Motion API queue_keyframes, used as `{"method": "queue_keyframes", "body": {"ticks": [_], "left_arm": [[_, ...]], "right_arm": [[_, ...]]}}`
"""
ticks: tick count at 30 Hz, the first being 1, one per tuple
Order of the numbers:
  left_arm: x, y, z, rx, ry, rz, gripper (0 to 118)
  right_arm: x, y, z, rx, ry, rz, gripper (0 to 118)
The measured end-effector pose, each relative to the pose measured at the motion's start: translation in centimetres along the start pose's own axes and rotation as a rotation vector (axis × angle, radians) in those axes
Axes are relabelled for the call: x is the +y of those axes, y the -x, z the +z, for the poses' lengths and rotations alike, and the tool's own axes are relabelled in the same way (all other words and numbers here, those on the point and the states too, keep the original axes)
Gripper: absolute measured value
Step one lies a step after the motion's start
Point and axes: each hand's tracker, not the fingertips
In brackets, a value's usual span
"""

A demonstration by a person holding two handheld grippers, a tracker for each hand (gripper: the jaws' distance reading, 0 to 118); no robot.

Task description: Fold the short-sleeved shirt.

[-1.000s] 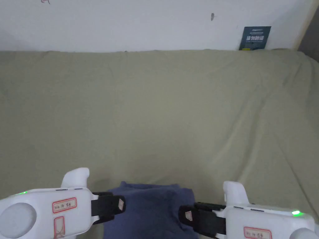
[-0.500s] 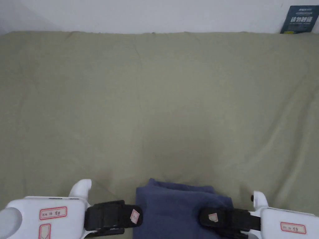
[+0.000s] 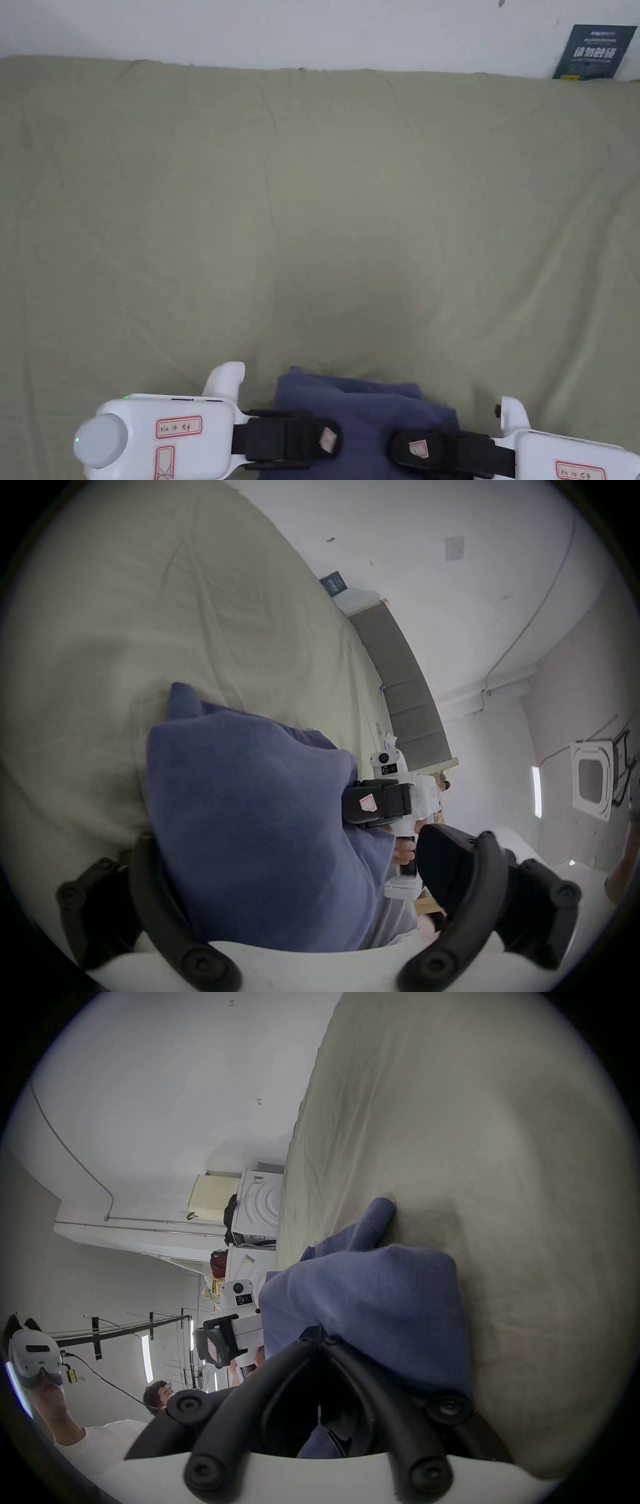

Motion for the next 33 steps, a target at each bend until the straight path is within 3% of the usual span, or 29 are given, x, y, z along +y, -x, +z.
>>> {"method": "queue_keyframes", "body": {"ticks": [1,4,7,12,16,25,29,33], "left_arm": [[-0.7,1.3,1.6,0.075,-0.024,-0.015,26],[-0.6,1.5,1.2,-0.031,0.024,0.058,26],[-0.5,1.3,1.7,-0.006,0.034,0.068,26],[0.0,2.2,5.3,0.017,0.002,0.089,26],[0.9,5.2,13.2,0.071,-0.091,0.147,26],[6.2,13.7,35.4,0.519,-0.114,0.143,26],[8.5,17.5,40.6,0.530,-0.156,0.210,26],[8.7,18.1,40.3,0.519,-0.144,0.251,29]], "right_arm": [[0.0,0.0,0.0,0.001,-0.001,-0.001,0],[-0.3,1.2,-0.1,-0.037,0.005,0.038,0],[-0.4,2.2,0.1,-0.067,0.002,0.056,0],[-0.8,4.8,1.1,-0.110,0.008,0.155,0],[-1.3,6.4,1.8,-0.123,-0.028,0.208,0],[-2.1,7.5,1.0,-0.142,-0.069,0.226,0],[-2.2,7.8,-0.1,-0.167,-0.083,0.201,0],[-1.8,8.3,-0.6,-0.166,-0.110,0.203,0]]}}
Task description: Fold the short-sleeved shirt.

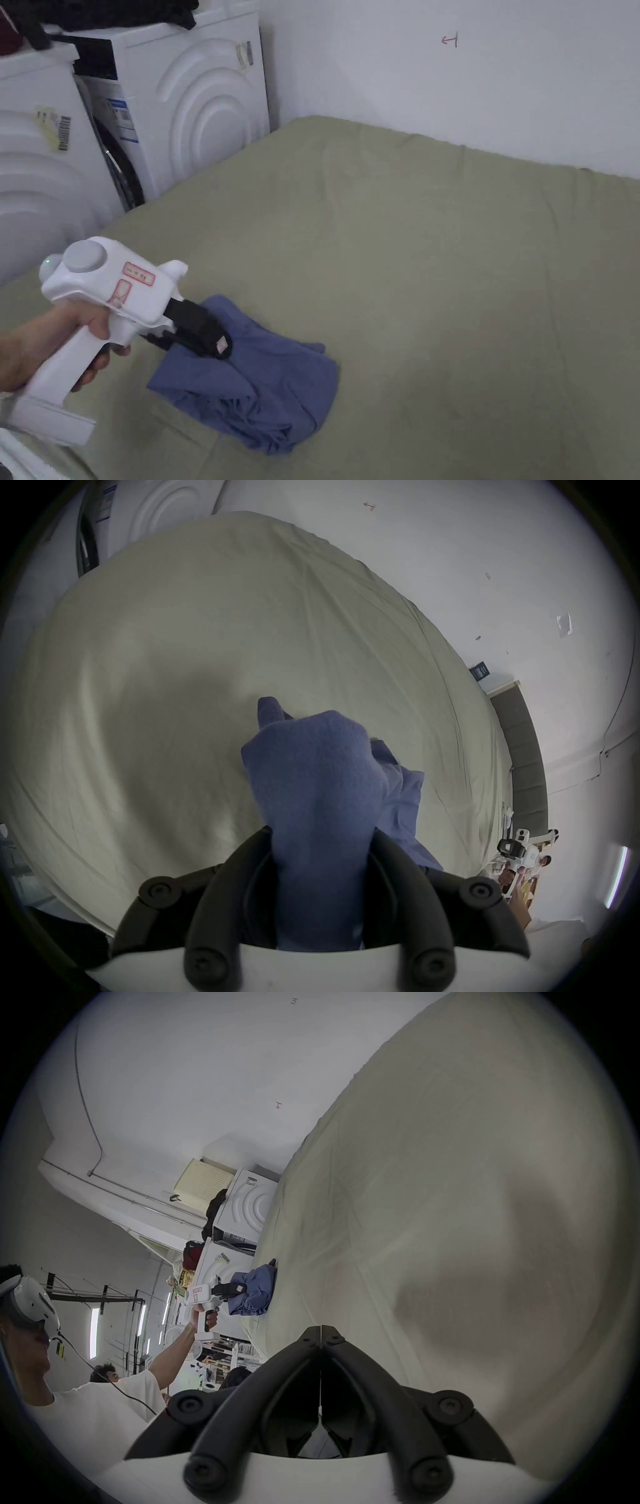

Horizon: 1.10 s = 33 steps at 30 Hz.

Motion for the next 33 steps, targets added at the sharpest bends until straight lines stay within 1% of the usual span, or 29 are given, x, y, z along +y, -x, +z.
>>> {"method": "queue_keyframes", "body": {"ticks": [1,2,4,5,6,7,8,9,10,11,12,13,14,15,16,18,19,20,21,22,23,24,25,26,28,29,31,33], "left_arm": [[-0.1,0.1,0.0,0.015,0.021,-0.002,32],[0.0,0.3,0.2,0.075,0.025,-0.020,44],[0.3,0.4,0.2,0.173,-0.036,-0.027,116],[2.2,-0.1,2.6,0.190,-0.165,-0.085,114],[2.9,-0.4,4.0,0.251,-0.218,-0.042,112],[3.1,-1.6,5.2,0.288,-0.254,0.022,113],[-0.5,-3.5,4.4,0.315,-0.284,0.013,113],[-1.1,-4.7,5.4,0.312,-0.288,0.022,111],[-1.6,-6.4,6.4,0.308,-0.317,0.043,105],[-2.6,-8.0,6.8,0.232,-0.236,0.073,79],[-4.7,-9.7,5.0,0.177,-0.333,0.032,37],[-5.2,-11.9,4.5,0.179,-0.342,0.018,0],[-8.0,-13.2,4.6,0.201,-0.365,0.006,0],[-9.2,-14.8,4.9,0.257,-0.487,-0.091,0],[-10.3,-20.2,2.9,0.256,-0.479,-0.146,0],[-12.7,-24.7,1.3,0.134,-0.533,-0.149,0],[-14.1,-27.4,0.4,0.140,-0.546,-0.184,0],[-15.0,-30.8,0.1,0.103,-0.607,-0.214,0],[-15.9,-33.5,-0.6,0.089,-0.623,-0.285,0],[-17.3,-36.5,-1.4,0.142,-0.666,-0.339,0],[-18.4,-38.6,-1.8,0.147,-0.701,-0.379,0],[-19.3,-40.5,-1.8,0.130,-0.740,-0.420,0],[-20.3,-42.6,-2.1,0.095,-0.763,-0.417,0],[-20.6,-43.7,-1.9,0.061,-0.796,-0.428,0],[-21.2,-46.5,-1.8,0.086,-0.867,-0.475,0],[-21.2,-47.3,-1.7,0.077,-0.902,-0.498,0],[-21.2,-49.0,-1.3,0.135,-0.929,-0.535,0],[-22.4,-50.3,-0.4,0.149,-0.960,-0.550,0]], "right_arm": [[0.2,0.1,0.1,0.000,-0.004,0.002,0],[0.3,0.3,0.3,-0.002,-0.010,0.007,0],[0.6,0.6,0.8,0.001,-0.013,0.016,0],[0.7,0.5,1.3,0.010,-0.020,0.021,0],[0.8,0.8,1.7,0.008,-0.026,0.028,0],[0.9,1.0,2.2,0.009,-0.033,0.039,0],[1.0,1.1,2.6,0.015,-0.037,0.052,0],[1.2,1.3,3.2,0.015,-0.044,0.066,0],[1.5,1.6,3.7,0.006,-0.052,0.084,0],[2.0,2.1,4.1,-0.017,-0.062,0.110,0],[2.4,2.8,4.6,-0.042,-0.078,0.145,0],[3.0,3.3,5.5,-0.066,-0.103,0.183,0],[3.5,4.2,6.2,-0.123,-0.141,0.222,0],[3.9,5.3,6.7,-0.179,-0.177,0.268,0],[4.4,6.8,7.2,-0.299,-0.230,0.328,0],[5.1,9.1,7.9,-0.455,-0.308,0.442,0],[5.2,10.3,8.2,-0.516,-0.348,0.488,0],[5.2,11.5,8.6,-0.569,-0.400,0.532,0],[5.1,12.6,8.9,-0.601,-0.444,0.577,0],[5.1,13.6,9.3,-0.635,-0.490,0.625,0],[4.9,14.6,9.7,-0.684,-0.542,0.658,0],[4.6,15.6,10.1,-0.724,-0.586,0.709,0],[4.2,16.5,10.6,-0.744,-0.631,0.758,0],[3.8,17.2,11.2,-0.775,-0.690,0.788,0],[3.4,18.7,12.2,-0.820,-0.747,0.814,0],[3.2,19.3,12.7,-0.812,-0.758,0.833,0],[2.8,20.2,13.7,-0.809,-0.778,0.855,0],[2.9,20.1,14.2,-0.820,-0.785,0.857,0]]}}
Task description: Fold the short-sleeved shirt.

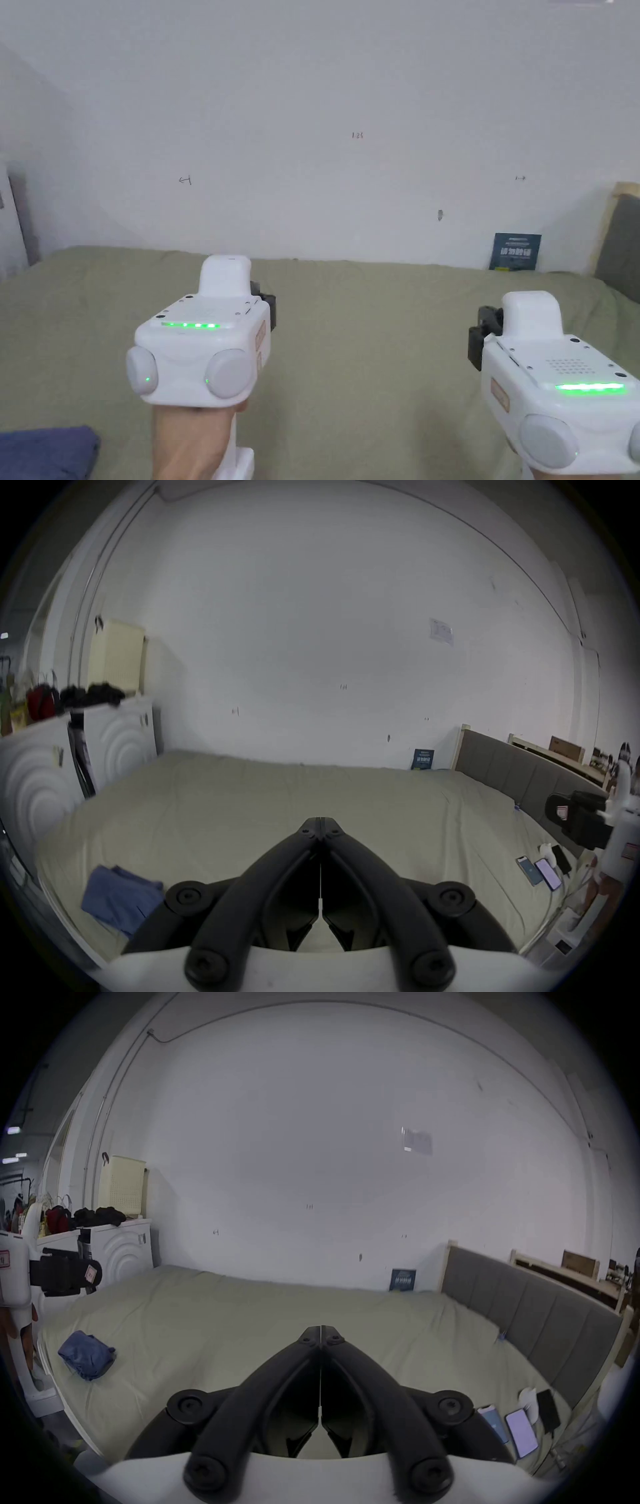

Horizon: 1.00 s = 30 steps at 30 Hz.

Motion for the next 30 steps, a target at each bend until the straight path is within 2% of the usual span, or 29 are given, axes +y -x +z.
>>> {"method": "queue_keyframes", "body": {"ticks": [4,9,14,16,17,18,19,20,21,22,23,24,27,30], "left_arm": [[0.6,-1.4,0.8,0.033,-0.038,-0.116,0],[-0.2,-1.8,0.6,0.031,-0.042,-0.108,0],[-0.8,-2.4,0.6,0.052,-0.019,-0.126,0],[-1.0,-2.5,1.4,0.034,-0.018,-0.111,7],[-1.2,-2.7,1.4,0.030,-0.016,-0.113,11],[-1.3,-2.9,1.5,0.034,-0.010,-0.124,15],[-1.3,-2.8,2.0,0.036,-0.007,-0.127,29],[-1.3,-2.7,2.3,0.042,-0.009,-0.119,77],[-1.2,-2.6,2.5,0.073,-0.007,-0.103,115],[-1.2,-2.8,2.3,0.138,0.006,-0.099,118],[-1.4,-2.1,2.4,0.234,0.078,-0.039,118],[-1.2,-2.0,2.0,0.165,0.013,-0.044,118],[-1.1,-0.5,0.7,0.124,0.065,-0.026,118],[-1.1,-0.1,0.3,0.063,0.086,-0.033,118]], "right_arm": [[0.7,-0.6,0.8,0.006,-0.017,-0.018,0],[0.4,-1.7,0.5,0.005,-0.010,-0.039,0],[0.0,-1.9,0.3,0.012,-0.002,-0.021,1],[-0.5,-1.7,-0.2,0.018,-0.003,-0.027,1],[-0.6,-1.6,-0.4,0.017,-0.006,-0.026,7],[-0.7,-1.5,-0.4,0.014,-0.015,-0.021,20],[-0.8,-1.4,-0.4,0.001,-0.020,-0.009,48],[-0.7,-0.9,0.0,-0.012,-0.024,0.002,99],[-0.7,-0.8,0.0,-0.035,-0.019,0.011,118],[-0.9,-0.9,-0.1,-0.042,-0.013,0.012,118],[-1.2,-1.3,0.2,-0.012,-0.060,-0.028,118],[0.0,-1.6,1.1,-0.024,-0.028,0.000,118],[1.7,-2.2,1.6,-0.026,0.010,0.021,118],[-0.5,-0.9,0.6,-0.017,0.009,0.020,118]]}}
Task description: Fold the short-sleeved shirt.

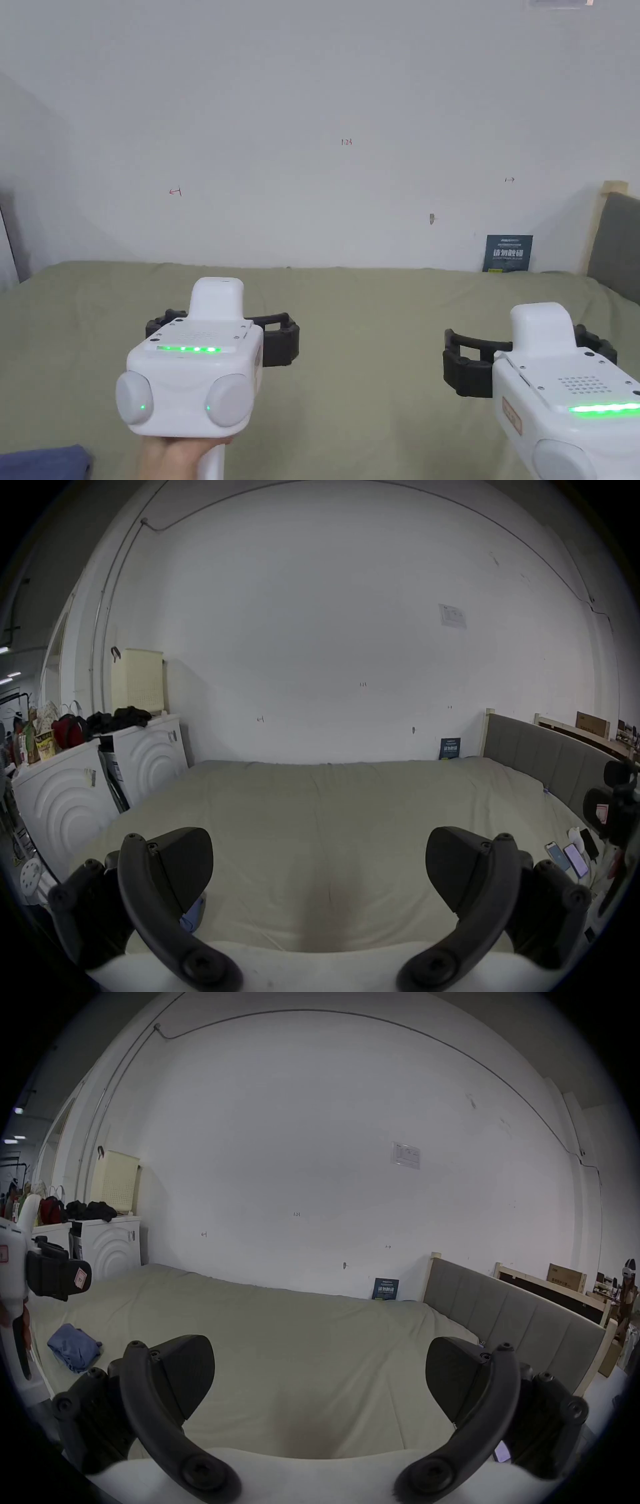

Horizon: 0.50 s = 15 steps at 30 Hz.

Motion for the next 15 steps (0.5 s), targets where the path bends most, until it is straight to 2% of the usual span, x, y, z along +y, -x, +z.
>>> {"method": "queue_keyframes", "body": {"ticks": [3,7,11,15], "left_arm": [[0.4,-0.9,1.0,-0.005,0.096,-0.028,118],[0.2,-1.1,1.7,-0.018,0.027,-0.034,118],[0.4,-1.1,1.8,-0.050,0.049,-0.023,118],[0.5,-1.6,2.2,-0.047,0.023,-0.057,118]], "right_arm": [[-0.6,-0.1,0.1,0.030,-0.001,-0.016,118],[0.0,-0.3,1.3,-0.002,0.000,0.000,118],[0.4,-0.9,1.2,0.007,0.020,-0.034,118],[0.6,-0.7,1.1,0.004,0.007,-0.022,118]]}}
